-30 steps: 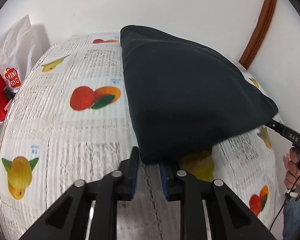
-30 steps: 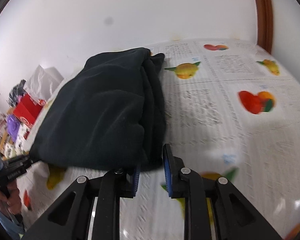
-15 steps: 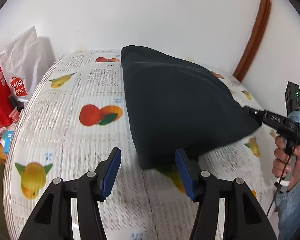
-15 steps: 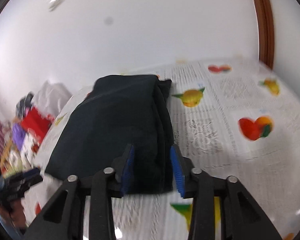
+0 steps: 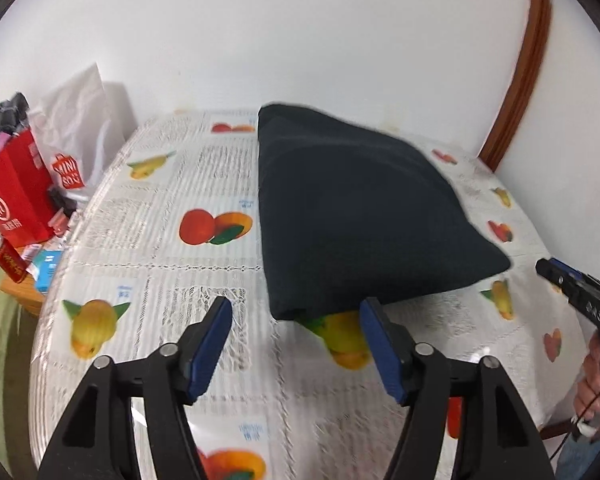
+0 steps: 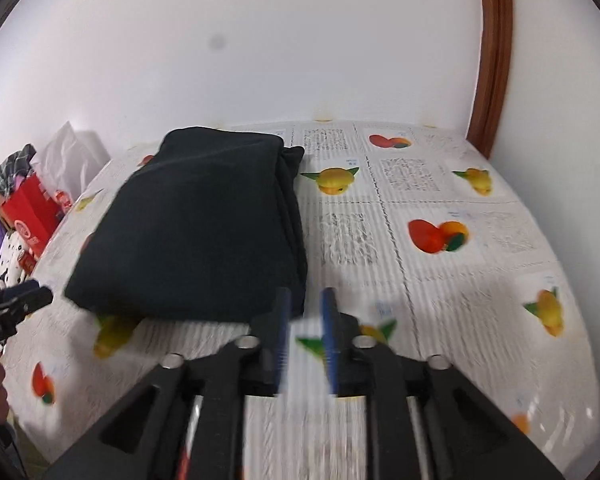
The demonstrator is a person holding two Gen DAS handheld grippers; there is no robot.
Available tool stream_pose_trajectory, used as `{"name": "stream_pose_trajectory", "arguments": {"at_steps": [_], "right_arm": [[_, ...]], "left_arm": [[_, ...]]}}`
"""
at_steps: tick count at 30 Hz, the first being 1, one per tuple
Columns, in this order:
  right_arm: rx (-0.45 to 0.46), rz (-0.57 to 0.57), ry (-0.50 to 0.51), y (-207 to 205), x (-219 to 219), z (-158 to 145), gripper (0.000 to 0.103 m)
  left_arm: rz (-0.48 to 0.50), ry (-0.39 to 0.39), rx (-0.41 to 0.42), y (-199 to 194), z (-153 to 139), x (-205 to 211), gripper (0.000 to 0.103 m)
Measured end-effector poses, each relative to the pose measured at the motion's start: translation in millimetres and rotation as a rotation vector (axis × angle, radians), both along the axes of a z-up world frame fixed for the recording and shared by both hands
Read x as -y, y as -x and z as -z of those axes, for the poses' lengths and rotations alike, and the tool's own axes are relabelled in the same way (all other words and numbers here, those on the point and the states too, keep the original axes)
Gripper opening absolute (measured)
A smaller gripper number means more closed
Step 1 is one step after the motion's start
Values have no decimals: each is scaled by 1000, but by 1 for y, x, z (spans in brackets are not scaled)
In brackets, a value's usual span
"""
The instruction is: Fold small clothes
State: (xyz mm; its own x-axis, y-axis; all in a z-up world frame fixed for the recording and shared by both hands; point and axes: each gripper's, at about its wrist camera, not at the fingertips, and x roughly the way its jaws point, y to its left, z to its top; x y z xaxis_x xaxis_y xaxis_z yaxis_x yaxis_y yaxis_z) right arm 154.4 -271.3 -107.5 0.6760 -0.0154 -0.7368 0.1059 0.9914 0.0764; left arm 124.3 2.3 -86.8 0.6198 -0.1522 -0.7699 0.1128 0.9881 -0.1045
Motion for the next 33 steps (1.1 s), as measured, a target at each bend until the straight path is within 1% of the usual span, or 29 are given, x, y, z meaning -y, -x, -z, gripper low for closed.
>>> {"name": "stream_pose_trajectory", "arguments": {"at_steps": [1, 2, 3, 5, 6, 8, 10, 13, 14, 15, 17, 20, 22, 25, 33], "right_arm": [[10, 6, -3, 11, -1, -8, 48], [20, 17, -2, 19, -2, -14, 58], [35, 34, 0, 30, -3, -22, 60], [42, 59, 2, 46, -5, -34, 61], [41, 60, -7, 56, -6, -41, 62], [44, 57, -23, 72, -8, -51, 62], [57, 72, -24, 89, -10, -61, 63], [88, 95, 9, 114, -15, -74, 76], [102, 103, 29, 122, -17, -79, 84], [108, 109, 42, 125, -19, -81, 88], [107, 124, 68, 134, -20, -85, 89], [100, 147, 79, 144, -20, -86, 89], [90, 146, 79, 147, -18, -85, 89], [77, 149, 106, 150, -18, -83, 89], [58, 171, 100, 150, -13, -80, 89]], "left_arm": [[1, -9, 13, 9, -6, 3, 68], [1, -17, 27, 17, -13, 5, 70], [2, -23, 43, 27, -19, 7, 71], [2, -31, 60, 42, -31, 11, 78], [3, -36, 66, 50, -36, 13, 78], [7, -42, 79, 62, -46, 16, 84], [4, -52, 98, 74, -55, 19, 86], [-12, -59, 127, 90, -65, 19, 86], [-15, -56, 134, 95, -67, 19, 86], [-17, -52, 140, 99, -69, 19, 86], [-23, -52, 148, 105, -71, 18, 86], [-21, -63, 160, 113, -72, 21, 86], [-15, -69, 169, 116, -72, 23, 86], [-16, -72, 168, 115, -71, 26, 86], [-14, -73, 167, 115, -70, 30, 86]]}}
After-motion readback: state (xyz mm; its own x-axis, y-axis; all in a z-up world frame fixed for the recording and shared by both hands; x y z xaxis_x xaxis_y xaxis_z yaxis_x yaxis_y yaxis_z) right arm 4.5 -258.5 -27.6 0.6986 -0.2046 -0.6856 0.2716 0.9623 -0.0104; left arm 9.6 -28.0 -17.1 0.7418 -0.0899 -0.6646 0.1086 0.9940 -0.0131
